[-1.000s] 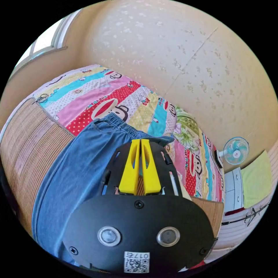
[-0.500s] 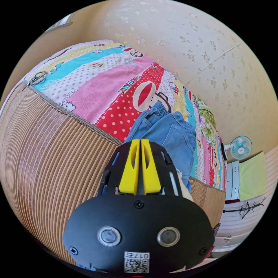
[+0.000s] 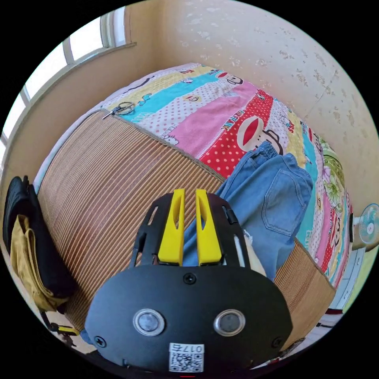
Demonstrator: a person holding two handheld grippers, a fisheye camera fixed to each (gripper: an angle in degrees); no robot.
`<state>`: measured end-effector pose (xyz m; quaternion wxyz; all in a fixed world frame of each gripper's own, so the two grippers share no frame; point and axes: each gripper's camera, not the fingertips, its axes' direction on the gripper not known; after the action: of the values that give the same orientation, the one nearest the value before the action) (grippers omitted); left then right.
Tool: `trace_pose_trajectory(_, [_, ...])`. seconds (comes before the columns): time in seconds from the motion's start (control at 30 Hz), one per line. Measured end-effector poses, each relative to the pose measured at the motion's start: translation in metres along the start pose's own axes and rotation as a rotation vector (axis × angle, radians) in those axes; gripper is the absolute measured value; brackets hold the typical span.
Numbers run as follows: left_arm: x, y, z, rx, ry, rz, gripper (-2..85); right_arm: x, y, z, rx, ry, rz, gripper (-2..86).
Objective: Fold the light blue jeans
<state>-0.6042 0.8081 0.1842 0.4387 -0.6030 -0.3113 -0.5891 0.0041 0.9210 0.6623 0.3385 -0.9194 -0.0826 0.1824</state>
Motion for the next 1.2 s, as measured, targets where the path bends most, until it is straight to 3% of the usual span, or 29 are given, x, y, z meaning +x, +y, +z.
trace_pose_trajectory(0.13, [0.031,0.017,-0.011,0.067,-0.080,0.102,4.4,0.010,0.103,-0.040,-0.105,-0.271,-0.070,5.3])
trace_pose_trajectory(0.27, [0.049,0.009,-0.003,0.034,-0.053,0.170,7.2,0.047,0.194,-0.051,-0.228,-0.276,0.053,6.0])
trace_pose_trajectory(0.5, [0.074,0.014,0.010,0.074,-0.048,0.333,10.9,0.085,0.369,-0.080,-0.249,-0.402,0.246,9.3])
trace_pose_trajectory(0.73, [0.096,0.029,0.045,-0.049,-0.307,0.353,7.9,0.060,0.524,-0.078,-0.276,-0.695,0.476,11.1])
trace_pose_trajectory(1.0, [0.125,0.044,0.042,-0.099,-0.358,0.409,2.9,0.047,0.581,-0.100,-0.157,-0.799,0.556,2.6])
trace_pose_trajectory(1.2, [0.142,0.055,0.002,-0.121,-0.177,0.478,0.6,0.062,0.588,-0.162,-0.068,-0.853,0.546,1.2])
